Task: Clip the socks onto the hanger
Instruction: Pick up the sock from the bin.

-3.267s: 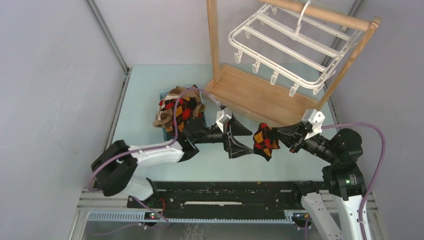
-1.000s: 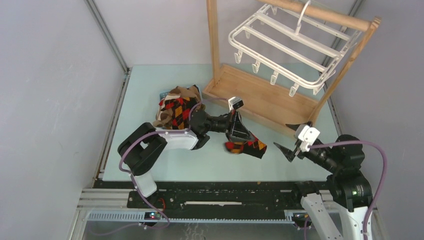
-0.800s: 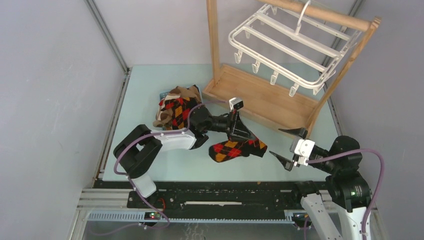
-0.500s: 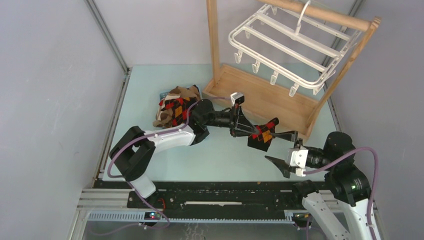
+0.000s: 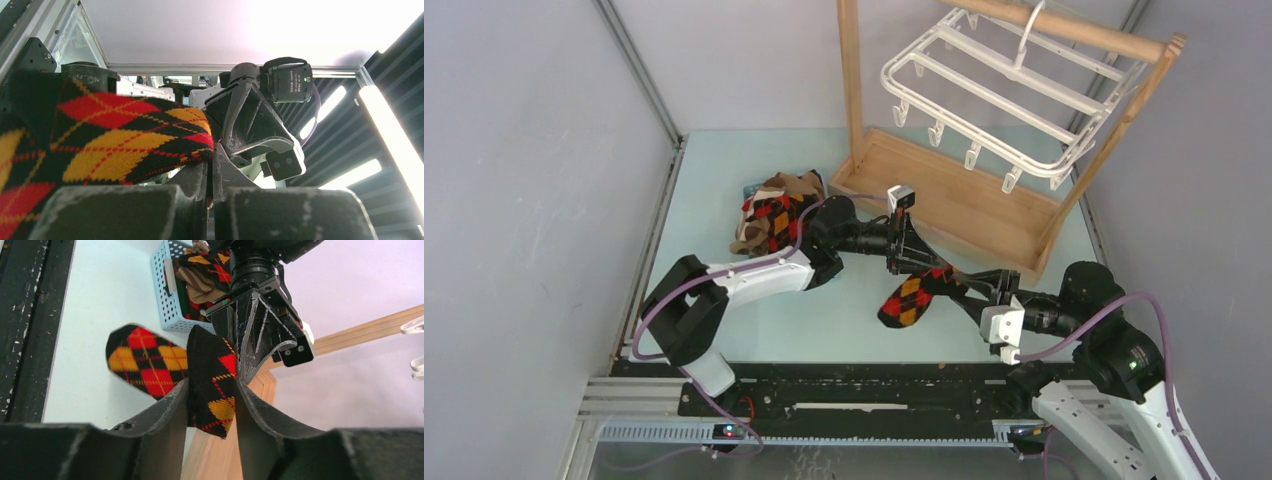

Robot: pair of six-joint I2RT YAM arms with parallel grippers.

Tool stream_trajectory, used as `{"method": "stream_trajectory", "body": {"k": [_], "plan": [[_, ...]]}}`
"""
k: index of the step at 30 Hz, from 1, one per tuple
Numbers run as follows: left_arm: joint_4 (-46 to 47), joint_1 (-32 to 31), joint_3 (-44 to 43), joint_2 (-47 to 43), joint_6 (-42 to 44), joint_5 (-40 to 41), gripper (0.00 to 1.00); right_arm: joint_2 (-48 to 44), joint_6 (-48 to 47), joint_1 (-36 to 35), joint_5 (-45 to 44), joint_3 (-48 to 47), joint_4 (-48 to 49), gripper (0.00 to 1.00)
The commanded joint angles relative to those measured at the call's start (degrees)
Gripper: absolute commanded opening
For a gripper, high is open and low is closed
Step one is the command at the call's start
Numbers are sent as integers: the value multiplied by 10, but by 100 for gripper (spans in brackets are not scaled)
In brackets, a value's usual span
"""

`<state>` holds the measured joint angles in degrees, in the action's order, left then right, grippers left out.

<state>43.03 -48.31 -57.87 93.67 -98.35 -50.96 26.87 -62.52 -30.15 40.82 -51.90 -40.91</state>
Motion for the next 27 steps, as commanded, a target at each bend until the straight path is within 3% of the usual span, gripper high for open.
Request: {"method": "stream_trajectory", "body": {"k": [1,9,11,16,20,24,25,27], "plan": [[7,-5,-38,-31,9,6,4,3,-26,-12,-29,0,17,41],[7,-5,-41,-32,5,10,8,1,-8,-14,-35,0,21,0],[7,-5,-40,-35,6,16,15,1,17,-12,-31,-6,24,0],[-20,6,-46,-73,61,45,45,-3,137,30,4,-34,31,0],[-158,29,-67,-141,257,68,61,-17,261,95,33,-48,39,0],[-414,29,-108,-240,568,168,74,-30,373,167,75,-48,43,0],[-449,23,-110,-256,632,190,75,-34,394,184,86,-48,44,0],[-458,9,-94,-312,733,227,87,-37,432,215,110,-48,50,0]]}}
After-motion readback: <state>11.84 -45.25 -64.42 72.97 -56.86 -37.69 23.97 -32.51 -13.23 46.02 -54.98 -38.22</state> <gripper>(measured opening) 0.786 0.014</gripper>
